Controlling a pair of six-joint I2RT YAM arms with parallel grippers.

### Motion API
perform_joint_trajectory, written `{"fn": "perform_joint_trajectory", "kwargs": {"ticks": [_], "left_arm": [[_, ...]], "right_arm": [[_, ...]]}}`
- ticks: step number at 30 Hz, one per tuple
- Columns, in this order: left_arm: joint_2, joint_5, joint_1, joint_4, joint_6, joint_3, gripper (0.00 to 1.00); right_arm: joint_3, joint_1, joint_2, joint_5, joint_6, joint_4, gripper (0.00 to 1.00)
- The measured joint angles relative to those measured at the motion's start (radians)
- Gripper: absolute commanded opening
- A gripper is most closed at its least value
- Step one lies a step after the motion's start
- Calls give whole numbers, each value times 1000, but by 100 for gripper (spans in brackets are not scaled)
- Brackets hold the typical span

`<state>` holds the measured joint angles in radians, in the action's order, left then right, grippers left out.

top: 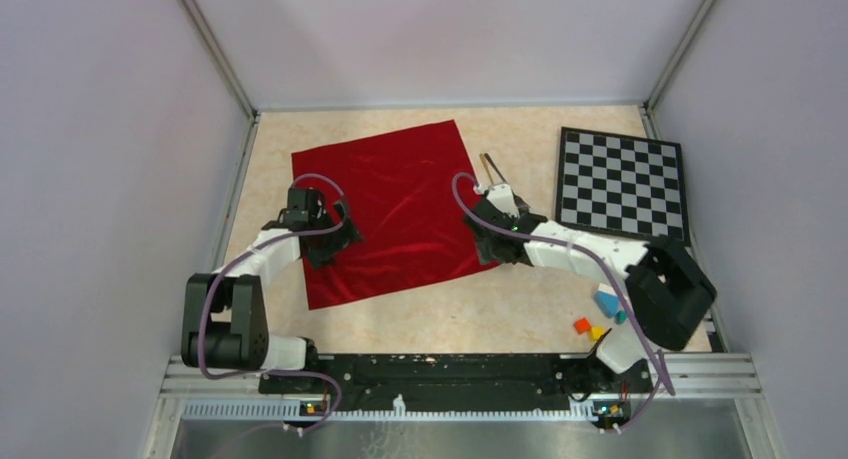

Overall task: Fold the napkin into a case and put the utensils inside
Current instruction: Flatten out the crumpled napkin at the center of the board, then pick up the flattened napkin from the center of the board.

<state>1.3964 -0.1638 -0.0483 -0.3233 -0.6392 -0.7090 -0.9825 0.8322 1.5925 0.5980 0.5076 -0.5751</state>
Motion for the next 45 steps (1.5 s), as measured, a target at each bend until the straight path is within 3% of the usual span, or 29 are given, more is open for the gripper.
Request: {"fn": "perform_joint_trajectory", "kwargs": {"ticks": [6,12,20,25,28,34,45], "left_arm": [[-113,-92,1,-71,52,12,99],[-230,-190,1,-116,74,11,99],[-339,-262,0,-182,97,11,99],[-389,-297,-23,-194,103,20,99],[-406,-301,-47,-201,100,46,99],[-419,-261,-59,-237,61,77,99],[-418,-237,-59,-237,40,77,99]], "right_arm": [[56,-45,-182,-194,-1,114,71],[87,-157,-150,-436,16,219,71],[127,-245,-150,-589,74,246,71],[191,-307,-150,-675,103,251,63],[198,-318,-150,-677,114,238,57],[144,-304,-102,-616,190,145,57],[-131,-201,73,-372,425,-130,57]]}}
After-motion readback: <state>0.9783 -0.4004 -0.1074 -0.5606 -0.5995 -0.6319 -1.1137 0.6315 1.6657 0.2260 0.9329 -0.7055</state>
